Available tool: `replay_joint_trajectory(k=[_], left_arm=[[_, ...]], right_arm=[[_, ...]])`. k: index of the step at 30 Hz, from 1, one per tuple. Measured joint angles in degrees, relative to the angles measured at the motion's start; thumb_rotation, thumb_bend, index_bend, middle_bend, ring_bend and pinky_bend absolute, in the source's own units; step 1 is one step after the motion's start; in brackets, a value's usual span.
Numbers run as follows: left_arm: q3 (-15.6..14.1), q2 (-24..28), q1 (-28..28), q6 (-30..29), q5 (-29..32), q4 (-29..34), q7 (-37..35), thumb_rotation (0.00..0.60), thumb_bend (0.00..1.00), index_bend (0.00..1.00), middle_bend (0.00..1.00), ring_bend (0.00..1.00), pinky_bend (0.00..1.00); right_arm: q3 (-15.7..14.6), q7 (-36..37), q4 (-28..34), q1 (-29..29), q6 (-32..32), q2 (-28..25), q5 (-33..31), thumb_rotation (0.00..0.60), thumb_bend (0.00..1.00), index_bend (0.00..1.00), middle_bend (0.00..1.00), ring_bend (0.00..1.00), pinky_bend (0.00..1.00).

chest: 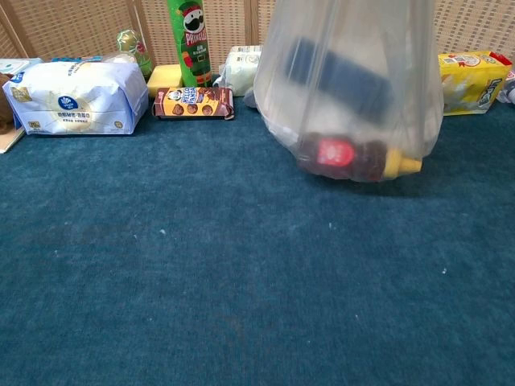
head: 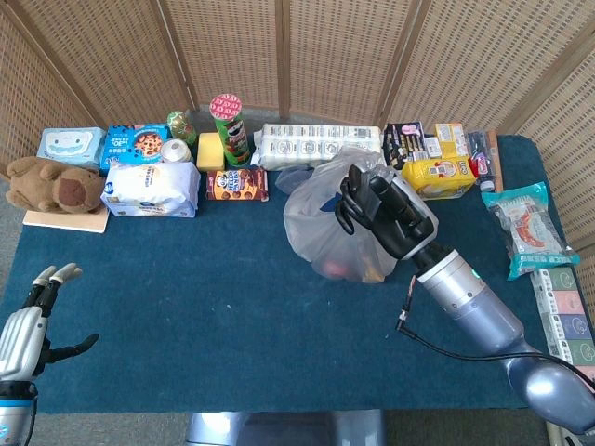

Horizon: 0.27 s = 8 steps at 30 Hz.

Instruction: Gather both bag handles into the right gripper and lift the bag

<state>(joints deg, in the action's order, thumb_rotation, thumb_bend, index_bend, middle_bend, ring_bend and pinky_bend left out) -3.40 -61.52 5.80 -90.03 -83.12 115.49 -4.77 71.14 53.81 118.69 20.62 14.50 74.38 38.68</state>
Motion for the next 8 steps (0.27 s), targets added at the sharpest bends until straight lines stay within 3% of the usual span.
replay_joint_trajectory(k=[8], left_arm=[[0.94, -1.16, -0.37, 1.45, 0.02, -0.45, 0.12, 0.6, 0.05, 0.07, 0.18, 0.0, 0.16]], right_arm=[[-0.46, 1.17, -0.42, 0.98, 1.84, -1.91, -0.26, 0.408, 0.23, 0.6, 0.76, 0.88, 0.73]])
